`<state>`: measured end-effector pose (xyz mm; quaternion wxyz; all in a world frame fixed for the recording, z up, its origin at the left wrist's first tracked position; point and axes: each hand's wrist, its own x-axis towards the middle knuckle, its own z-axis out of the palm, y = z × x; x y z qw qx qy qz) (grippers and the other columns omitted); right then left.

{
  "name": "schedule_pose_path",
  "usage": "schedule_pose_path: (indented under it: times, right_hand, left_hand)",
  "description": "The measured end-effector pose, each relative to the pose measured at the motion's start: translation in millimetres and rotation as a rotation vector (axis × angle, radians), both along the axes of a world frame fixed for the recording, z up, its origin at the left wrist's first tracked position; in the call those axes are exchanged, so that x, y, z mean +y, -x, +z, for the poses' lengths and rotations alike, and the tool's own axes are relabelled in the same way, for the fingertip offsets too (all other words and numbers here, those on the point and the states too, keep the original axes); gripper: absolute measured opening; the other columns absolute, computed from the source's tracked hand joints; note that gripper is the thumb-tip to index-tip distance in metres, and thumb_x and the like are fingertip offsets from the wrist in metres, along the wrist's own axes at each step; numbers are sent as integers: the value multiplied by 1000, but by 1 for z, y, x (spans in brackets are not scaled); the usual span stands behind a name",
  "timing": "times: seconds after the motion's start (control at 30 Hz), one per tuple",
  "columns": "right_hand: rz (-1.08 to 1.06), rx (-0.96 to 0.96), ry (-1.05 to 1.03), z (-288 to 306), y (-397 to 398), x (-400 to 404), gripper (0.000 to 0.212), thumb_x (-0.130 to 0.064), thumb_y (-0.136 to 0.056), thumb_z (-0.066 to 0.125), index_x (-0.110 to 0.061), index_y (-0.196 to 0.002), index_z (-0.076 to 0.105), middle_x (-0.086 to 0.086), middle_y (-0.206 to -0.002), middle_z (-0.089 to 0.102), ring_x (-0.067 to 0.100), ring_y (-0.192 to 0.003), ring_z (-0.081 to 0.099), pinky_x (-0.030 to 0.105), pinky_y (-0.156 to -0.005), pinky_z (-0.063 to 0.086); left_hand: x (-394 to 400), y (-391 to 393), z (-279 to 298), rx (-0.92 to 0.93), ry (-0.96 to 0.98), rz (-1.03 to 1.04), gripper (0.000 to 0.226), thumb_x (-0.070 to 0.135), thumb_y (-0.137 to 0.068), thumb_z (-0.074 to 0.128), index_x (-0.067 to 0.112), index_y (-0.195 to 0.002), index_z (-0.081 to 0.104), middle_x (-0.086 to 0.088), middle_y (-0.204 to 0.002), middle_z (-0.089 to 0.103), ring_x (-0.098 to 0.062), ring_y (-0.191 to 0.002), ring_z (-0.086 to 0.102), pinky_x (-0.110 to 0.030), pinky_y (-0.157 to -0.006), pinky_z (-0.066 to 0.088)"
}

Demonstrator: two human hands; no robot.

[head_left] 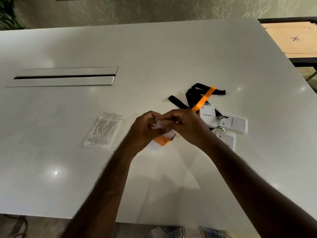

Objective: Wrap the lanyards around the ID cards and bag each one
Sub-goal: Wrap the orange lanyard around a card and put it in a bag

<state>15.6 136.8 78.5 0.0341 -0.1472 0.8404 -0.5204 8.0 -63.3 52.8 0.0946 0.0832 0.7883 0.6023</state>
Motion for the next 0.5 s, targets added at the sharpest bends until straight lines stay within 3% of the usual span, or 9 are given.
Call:
schedule_pose_path:
  times: [0.1, 0.23, 0.3, 0.43, 0.47, 0.5]
  right_hand:
    - [-22, 73, 7, 4, -1, 6, 17, -9, -98, 74, -14, -113, 80, -8, -102, 81, -3, -95, 74, 10, -82, 54]
    - [11, 97, -105, 6, -2, 14, 21, -9, -99, 73, -19, -118, 77, -15, -102, 78, -15, -98, 68, 2, -81, 46]
    - [53, 84, -151, 9, -1, 16, 25, -9, -101, 71, -20, -124, 74, -12, -109, 79, -15, -108, 67, 4, -86, 46]
    - [122, 8, -213, 14, -2, 22, 31, -19, -104, 67, -23, -134, 64, -12, -117, 80, -1, -125, 66, 38, -110, 47]
    - [137, 2, -227, 15, -1, 23, 30, -18, -104, 66, -24, -134, 63, -12, -118, 80, -2, -124, 66, 40, -111, 45]
    - [144, -5, -217, 15, -1, 24, 30, -17, -104, 66, -25, -133, 62, -12, -118, 80, -5, -122, 66, 33, -107, 47]
  left_hand:
    - [-4, 2, -1, 14, -30, 72, 40, 45, -72, 91, 31, -103, 69, 4, -100, 79, -17, -93, 76, -27, -73, 60]
    - [-3, 0, 3, 10, -115, 96, 36, 40, -71, 93, 30, -97, 71, 4, -99, 79, -16, -94, 77, -25, -72, 59]
    - [-1, -2, 3, 23, -107, 98, 32, 39, -70, 92, 31, -95, 73, 6, -97, 78, -12, -93, 76, -24, -72, 59]
    - [0, -5, 3, 16, -113, 102, 29, 38, -70, 91, 33, -92, 74, 7, -95, 79, -12, -92, 75, -24, -73, 60]
    - [0, -5, 3, 13, -121, 107, 30, 39, -69, 92, 33, -92, 74, 6, -95, 79, -12, -91, 76, -24, -74, 60]
    - [1, -6, 2, 5, -135, 116, 31, 40, -67, 92, 31, -91, 74, 4, -95, 79, -13, -91, 76, -26, -75, 61]
